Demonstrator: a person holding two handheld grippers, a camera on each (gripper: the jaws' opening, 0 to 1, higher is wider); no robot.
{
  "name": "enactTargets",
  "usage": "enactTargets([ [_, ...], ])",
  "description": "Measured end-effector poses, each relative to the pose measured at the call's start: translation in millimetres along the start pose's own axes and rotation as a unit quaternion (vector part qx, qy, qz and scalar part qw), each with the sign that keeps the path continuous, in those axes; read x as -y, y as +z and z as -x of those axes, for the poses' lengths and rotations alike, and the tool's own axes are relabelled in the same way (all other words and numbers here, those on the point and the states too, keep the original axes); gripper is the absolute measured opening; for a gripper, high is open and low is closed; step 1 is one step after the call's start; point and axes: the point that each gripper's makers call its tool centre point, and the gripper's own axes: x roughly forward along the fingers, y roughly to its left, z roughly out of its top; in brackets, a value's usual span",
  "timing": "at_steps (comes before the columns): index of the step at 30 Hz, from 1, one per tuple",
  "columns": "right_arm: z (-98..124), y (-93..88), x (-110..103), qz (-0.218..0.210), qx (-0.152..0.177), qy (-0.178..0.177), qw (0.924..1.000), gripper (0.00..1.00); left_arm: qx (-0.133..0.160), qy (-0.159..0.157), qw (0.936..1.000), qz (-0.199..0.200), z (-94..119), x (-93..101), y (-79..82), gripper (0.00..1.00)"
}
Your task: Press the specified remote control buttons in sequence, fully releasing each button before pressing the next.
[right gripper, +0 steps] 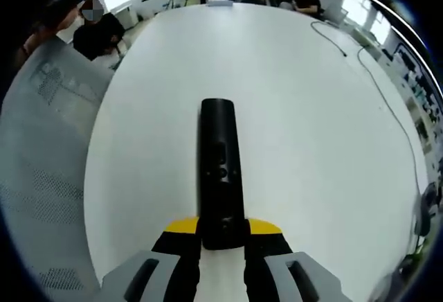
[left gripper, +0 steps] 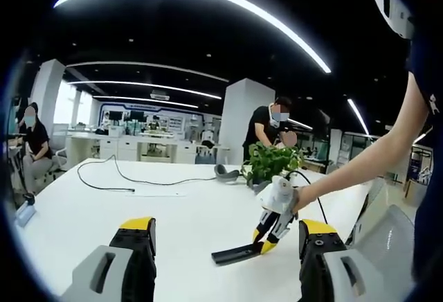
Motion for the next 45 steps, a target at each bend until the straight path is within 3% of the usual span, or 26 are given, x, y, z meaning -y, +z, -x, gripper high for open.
enactTargets([
  [17, 1, 0.2, 20, -0.009, 0.002, 0.001, 1.0000, 0.21, -0.010, 0.002, 1.0000, -0.001, -1, -1.5, -3.8, 0.89],
  [45, 0, 1.9, 46, 0.019, -0.015, 0.002, 0.9997, 0.21, -0.015, 0.009, 0.9998, -0.002, -1, -4.1, -6.0, 0.88],
])
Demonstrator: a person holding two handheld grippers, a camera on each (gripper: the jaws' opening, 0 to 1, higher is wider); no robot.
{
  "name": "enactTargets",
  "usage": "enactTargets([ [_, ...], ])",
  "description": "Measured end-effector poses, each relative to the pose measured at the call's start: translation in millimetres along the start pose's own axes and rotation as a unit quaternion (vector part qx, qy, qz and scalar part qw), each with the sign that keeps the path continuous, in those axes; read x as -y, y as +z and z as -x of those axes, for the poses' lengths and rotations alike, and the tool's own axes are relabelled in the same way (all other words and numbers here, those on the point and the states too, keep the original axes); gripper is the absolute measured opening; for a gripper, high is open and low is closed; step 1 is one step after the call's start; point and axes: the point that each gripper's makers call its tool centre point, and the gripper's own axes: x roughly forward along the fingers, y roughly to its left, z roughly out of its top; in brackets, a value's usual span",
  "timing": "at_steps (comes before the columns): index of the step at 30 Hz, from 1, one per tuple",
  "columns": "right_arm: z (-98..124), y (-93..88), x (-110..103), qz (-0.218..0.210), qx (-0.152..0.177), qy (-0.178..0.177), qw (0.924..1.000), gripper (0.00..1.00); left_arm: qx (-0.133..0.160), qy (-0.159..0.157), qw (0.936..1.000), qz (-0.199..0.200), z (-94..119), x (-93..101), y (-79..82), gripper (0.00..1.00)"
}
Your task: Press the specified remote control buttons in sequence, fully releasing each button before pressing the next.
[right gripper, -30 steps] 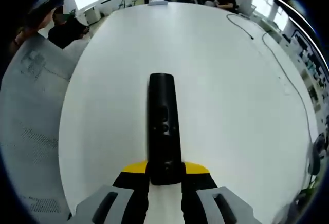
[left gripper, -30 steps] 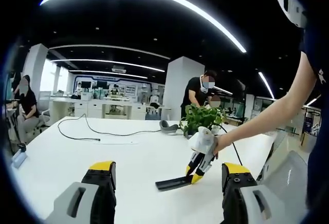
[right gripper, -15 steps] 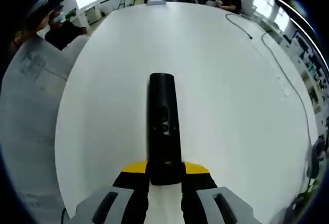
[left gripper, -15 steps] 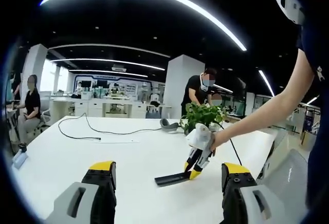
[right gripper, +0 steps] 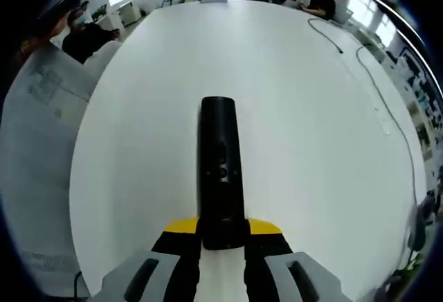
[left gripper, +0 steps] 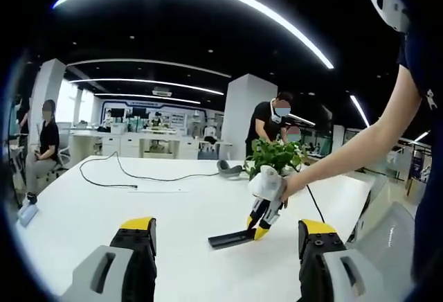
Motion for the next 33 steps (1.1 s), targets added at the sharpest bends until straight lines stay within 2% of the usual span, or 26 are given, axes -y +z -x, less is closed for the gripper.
enactTargets([
  [3, 0, -0.2, -1, 0.000, 0.003, -0.003, 1.0000, 0.21, 0.001, 0.001, 1.0000, -0.001, 0, -0.2, 0.4, 0.88],
  [8, 1, -1.0, -1, -0.016, 0.026, -0.016, 0.9994, 0.21, 0.004, 0.001, 1.0000, 0.001, 0, -0.5, 1.5, 0.88],
  [12, 2, 3.0, -5, -0.074, 0.058, -0.018, 0.9954, 0.26, 0.006, 0.003, 1.0000, 0.001, 0, -1.1, 2.1, 0.88],
  [14, 3, 0.2, -5, -0.076, 0.050, -0.030, 0.9954, 0.29, 0.006, 0.004, 1.0000, 0.002, 1, -1.6, 2.2, 0.88],
  [16, 5, 1.5, -5, -0.078, 0.063, -0.047, 0.9938, 0.29, 0.007, 0.003, 1.0000, 0.003, 1, -1.5, 2.8, 0.88],
  [21, 18, 14.0, -6, -0.132, 0.131, -0.078, 0.9794, 0.43, 0.006, 0.005, 1.0000, 0.003, 1, -2.4, 2.5, 0.88],
  [27, 42, 24.9, -17, -0.135, 0.174, -0.118, 0.9682, 0.54, 0.018, 0.021, 0.9995, 0.015, 4, -10.8, 6.4, 0.89],
  [29, 53, 32.1, -18, -0.143, 0.196, -0.133, 0.9610, 0.58, 0.023, 0.027, 0.9992, 0.016, 5, -13.4, 7.9, 0.89],
  [31, 60, 36.4, -20, -0.147, 0.209, -0.138, 0.9569, 0.60, 0.022, 0.033, 0.9991, 0.017, 5, -15.4, 7.5, 0.89],
  [33, 72, 41.4, -24, -0.153, 0.223, -0.154, 0.9503, 0.63, 0.020, 0.050, 0.9985, 0.011, 7, -21.6, 6.9, 0.89],
])
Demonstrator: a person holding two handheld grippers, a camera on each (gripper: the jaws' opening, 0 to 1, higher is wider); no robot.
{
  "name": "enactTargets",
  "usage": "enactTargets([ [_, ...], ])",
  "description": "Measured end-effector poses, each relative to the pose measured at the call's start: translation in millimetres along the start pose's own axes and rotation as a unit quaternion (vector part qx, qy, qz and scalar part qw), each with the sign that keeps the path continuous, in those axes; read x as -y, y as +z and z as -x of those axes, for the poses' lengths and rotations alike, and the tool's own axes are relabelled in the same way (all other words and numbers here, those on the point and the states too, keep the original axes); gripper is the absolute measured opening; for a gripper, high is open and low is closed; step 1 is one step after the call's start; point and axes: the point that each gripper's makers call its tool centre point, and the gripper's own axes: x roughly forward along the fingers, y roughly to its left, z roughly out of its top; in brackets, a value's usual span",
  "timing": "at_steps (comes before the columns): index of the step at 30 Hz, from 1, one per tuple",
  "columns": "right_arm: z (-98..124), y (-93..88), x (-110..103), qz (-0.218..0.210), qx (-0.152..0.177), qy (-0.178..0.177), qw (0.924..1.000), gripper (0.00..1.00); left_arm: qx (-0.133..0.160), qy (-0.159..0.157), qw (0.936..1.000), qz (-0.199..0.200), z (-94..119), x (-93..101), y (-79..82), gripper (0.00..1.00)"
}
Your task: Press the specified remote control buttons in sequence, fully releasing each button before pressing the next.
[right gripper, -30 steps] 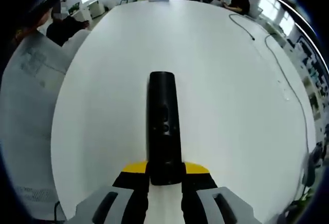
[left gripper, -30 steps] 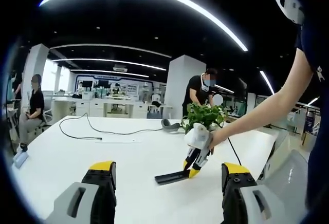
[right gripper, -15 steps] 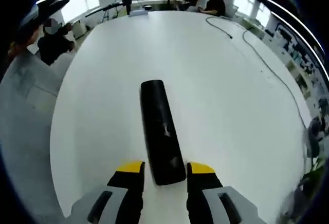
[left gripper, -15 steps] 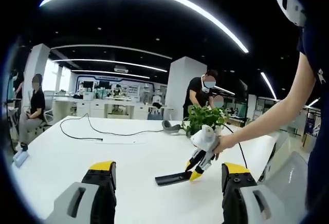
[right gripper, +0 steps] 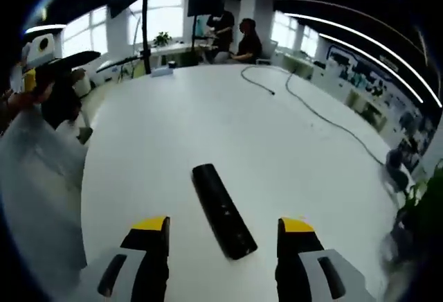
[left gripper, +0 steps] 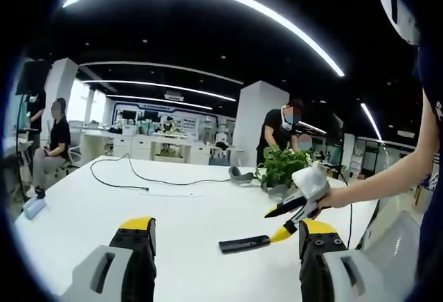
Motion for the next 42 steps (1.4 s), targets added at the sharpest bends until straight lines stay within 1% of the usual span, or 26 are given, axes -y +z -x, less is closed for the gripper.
enactTargets([
  [1, 4, 2.9, -1, -0.001, 0.007, -0.006, 1.0000, 0.64, 0.000, 0.005, 1.0000, -0.002, 0, -1.5, 0.0, 0.89],
  [2, 9, 8.3, -1, -0.005, 0.022, -0.018, 0.9996, 0.66, 0.000, 0.009, 1.0000, -0.002, 1, -2.9, -0.2, 0.89],
  [4, 17, 16.6, -4, -0.019, 0.047, -0.025, 0.9984, 0.68, -0.001, 0.014, 0.9999, -0.001, 1, -4.4, -0.4, 0.89],
  [6, 27, 20.4, -8, -0.031, 0.060, -0.033, 0.9972, 0.69, 0.000, 0.013, 0.9999, 0.002, 1, -4.2, -0.2, 0.89],
  [8, 34, 24.1, -10, -0.031, 0.073, -0.039, 0.9961, 0.70, -0.002, 0.007, 1.0000, 0.001, 1, -2.1, -1.2, 0.89],
  [10, 42, 27.5, -10, -0.033, 0.083, -0.053, 0.9946, 0.70, -0.006, 0.003, 1.0000, -0.002, 0, 0.3, -2.7, 0.89],
  [12, 53, 36.2, -9, -0.029, 0.109, -0.076, 0.9908, 0.73, -0.009, 0.000, 0.9999, -0.006, 0, 1.9, -3.5, 0.89],
  [14, 61, 40.5, -11, -0.032, 0.120, -0.083, 0.9887, 0.75, -0.010, -0.002, 0.9999, -0.007, 0, 2.7, -3.8, 0.89],
  [15, 69, 45.3, -11, -0.034, 0.134, -0.098, 0.9856, 0.76, -0.010, -0.003, 0.9999, -0.007, 0, 3.0, -3.7, 0.90],
  [16, 74, 47.3, -12, -0.034, 0.139, -0.099, 0.9847, 0.77, -0.008, -0.005, 0.9999, -0.005, 0, 3.6, -3.3, 0.90],
  [19, 88, 53.1, -18, -0.057, 0.162, -0.105, 0.9795, 0.77, -0.006, -0.005, 1.0000, -0.002, 1, 3.3, -2.5, 0.90],
  [20, 92, 53.7, -19, -0.058, 0.167, -0.109, 0.9782, 0.77, -0.004, -0.005, 1.0000, 0.001, 1, 3.0, -2.0, 0.90],
  [21, 97, 53.2, -21, -0.056, 0.169, -0.114, 0.9773, 0.77, -0.003, -0.004, 1.0000, 0.002, 2, 2.7, -1.7, 0.90],
  [23, 103, 53.1, -26, -0.059, 0.177, -0.112, 0.9761, 0.76, 0.000, -0.003, 1.0000, 0.003, 2, 2.3, -0.5, 0.89],
  [26, 114, 49.7, -33, -0.062, 0.190, -0.120, 0.9723, 0.79, 0.002, -0.003, 1.0000, 0.005, 3, 2.3, 0.2, 0.89],
  [32, 135, 34.8, -47, -0.075, 0.199, -0.139, 0.9672, 0.80, 0.002, -0.011, 0.9999, 0.005, 3, 7.1, 0.2, 0.89],
  [35, 146, 28.3, -53, -0.097, 0.201, -0.144, 0.9642, 0.75, 0.004, -0.006, 1.0000, 0.004, 4, 6.4, 0.7, 0.89],
  [36, 151, 26.6, -55, -0.108, 0.208, -0.150, 0.9607, 0.73, 0.004, -0.004, 1.0000, 0.005, 4, 5.8, 0.8, 0.89],
  [37, 153, 26.0, -55, -0.109, 0.211, -0.153, 0.9593, 0.72, 0.006, 0.001, 1.0000, 0.007, 5, 5.2, 1.5, 0.89],
  [40, 167, 19.2, -58, -0.122, 0.221, -0.180, 0.9505, 0.76, 0.009, 0.006, 0.9999, 0.000, 7, 5.2, 2.9, 0.89],
  [42, 174, 14.5, -62, -0.128, 0.223, -0.188, 0.9478, 0.76, 0.008, 0.005, 1.0000, -0.002, 7, 6.1, 2.6, 0.89],
])
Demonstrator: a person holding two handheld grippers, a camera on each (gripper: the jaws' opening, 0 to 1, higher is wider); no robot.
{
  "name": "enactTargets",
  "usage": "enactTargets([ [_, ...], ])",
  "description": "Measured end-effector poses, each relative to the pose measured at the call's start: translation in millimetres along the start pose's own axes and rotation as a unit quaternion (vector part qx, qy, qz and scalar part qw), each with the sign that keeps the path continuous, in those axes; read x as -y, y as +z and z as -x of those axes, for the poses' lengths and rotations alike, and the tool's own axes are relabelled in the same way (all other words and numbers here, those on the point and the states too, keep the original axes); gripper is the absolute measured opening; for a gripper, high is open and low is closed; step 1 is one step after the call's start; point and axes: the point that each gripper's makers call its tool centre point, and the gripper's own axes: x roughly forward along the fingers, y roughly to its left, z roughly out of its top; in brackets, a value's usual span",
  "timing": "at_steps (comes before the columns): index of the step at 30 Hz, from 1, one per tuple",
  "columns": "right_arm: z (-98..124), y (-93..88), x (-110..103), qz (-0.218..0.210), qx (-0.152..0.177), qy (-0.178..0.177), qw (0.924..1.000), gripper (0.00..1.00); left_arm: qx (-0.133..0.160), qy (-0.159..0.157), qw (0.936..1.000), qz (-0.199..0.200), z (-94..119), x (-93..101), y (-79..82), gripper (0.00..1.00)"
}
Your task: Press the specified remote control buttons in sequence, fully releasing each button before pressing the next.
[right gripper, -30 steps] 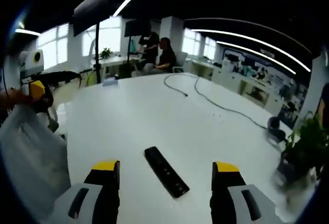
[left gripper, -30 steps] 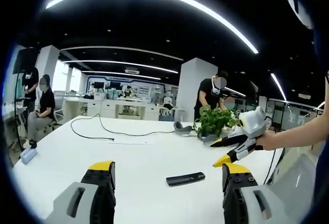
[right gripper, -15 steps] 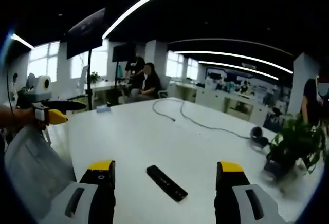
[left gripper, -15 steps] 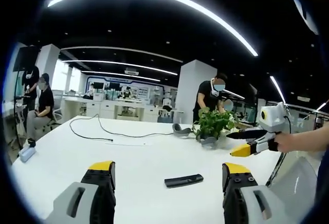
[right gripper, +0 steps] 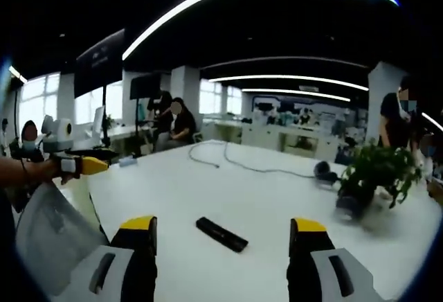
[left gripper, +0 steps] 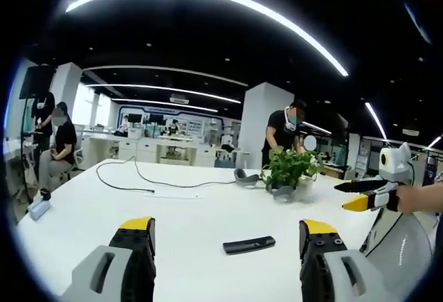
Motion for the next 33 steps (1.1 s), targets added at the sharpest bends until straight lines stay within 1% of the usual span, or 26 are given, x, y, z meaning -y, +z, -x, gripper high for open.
enactTargets([
  [2, 8, -3.1, 3, 0.003, -0.003, -0.011, 0.9999, 0.75, -0.003, -0.003, 1.0000, 0.000, 0, 1.4, -1.1, 0.89],
  [4, 14, -6.2, 9, -0.009, -0.008, -0.026, 0.9996, 0.76, -0.007, -0.005, 0.9999, -0.006, 0, 3.6, -2.3, 0.89],
  [6, 20, -4.5, 16, -0.016, -0.005, -0.046, 0.9988, 0.76, -0.008, -0.011, 0.9999, -0.010, 0, 7.1, -2.3, 0.89],
  [7, 21, -4.1, 17, -0.016, -0.003, -0.048, 0.9987, 0.76, -0.008, -0.012, 0.9998, -0.011, 0, 8.2, -2.3, 0.89],
  [11, 26, -1.7, 21, -0.009, 0.003, -0.060, 0.9981, 0.78, -0.006, -0.020, 0.9998, -0.006, 2, 10.8, -3.0, 0.89],
  [12, 26, -1.5, 22, -0.002, 0.004, -0.068, 0.9977, 0.78, -0.003, -0.019, 0.9998, -0.003, 4, 10.4, -3.0, 0.89],
  [14, 25, -5.3, 23, 0.011, -0.004, -0.076, 0.9971, 0.79, 0.002, -0.021, 0.9998, 0.002, 6, 10.3, -2.3, 0.89],
  [17, 25, -7.1, 25, 0.018, -0.010, -0.080, 0.9966, 0.79, 0.005, -0.025, 0.9997, 0.005, 5, 11.2, -1.0, 0.90],
  [19, 26, -6.8, 26, 0.019, -0.008, -0.083, 0.9964, 0.79, -0.003, -0.032, 0.9995, -0.004, 4, 14.2, -3.9, 0.89],
  [20, 26, -7.6, 28, 0.020, -0.010, -0.089, 0.9958, 0.79, -0.013, -0.039, 0.9991, -0.012, 4, 17.8, -7.8, 0.89],
  [21, 26, -8.6, 30, 0.022, -0.013, -0.094, 0.9953, 0.78, -0.017, -0.045, 0.9987, -0.016, 3, 20.5, -9.5, 0.89],
  [22, 27, -12.6, 32, 0.024, -0.023, -0.101, 0.9943, 0.78, -0.020, -0.051, 0.9983, -0.021, 3, 23.5, -10.9, 0.89],
  [24, 27, -15.2, 34, 0.033, -0.033, -0.111, 0.9928, 0.76, -0.025, -0.058, 0.9975, -0.032, 2, 25.8, -13.8, 0.89],
  [27, 27, -12.9, 33, 0.032, -0.028, -0.110, 0.9931, 0.77, -0.039, -0.065, 0.9965, -0.037, 1, 26.3, -20.0, 0.89],
  [29, 28, -14.4, 33, 0.037, -0.031, -0.113, 0.9925, 0.77, -0.041, -0.064, 0.9963, -0.039, 1, 26.2, -20.4, 0.89],
  [31, 28, -14.8, 34, 0.041, -0.033, -0.118, 0.9917, 0.77, -0.042, -0.059, 0.9961, -0.051, 1, 23.9, -20.5, 0.89],
  [33, 29, -14.9, 36, 0.044, -0.036, -0.127, 0.9903, 0.77, -0.035, -0.061, 0.9952, -0.068, 0, 25.1, -18.2, 0.89],
])
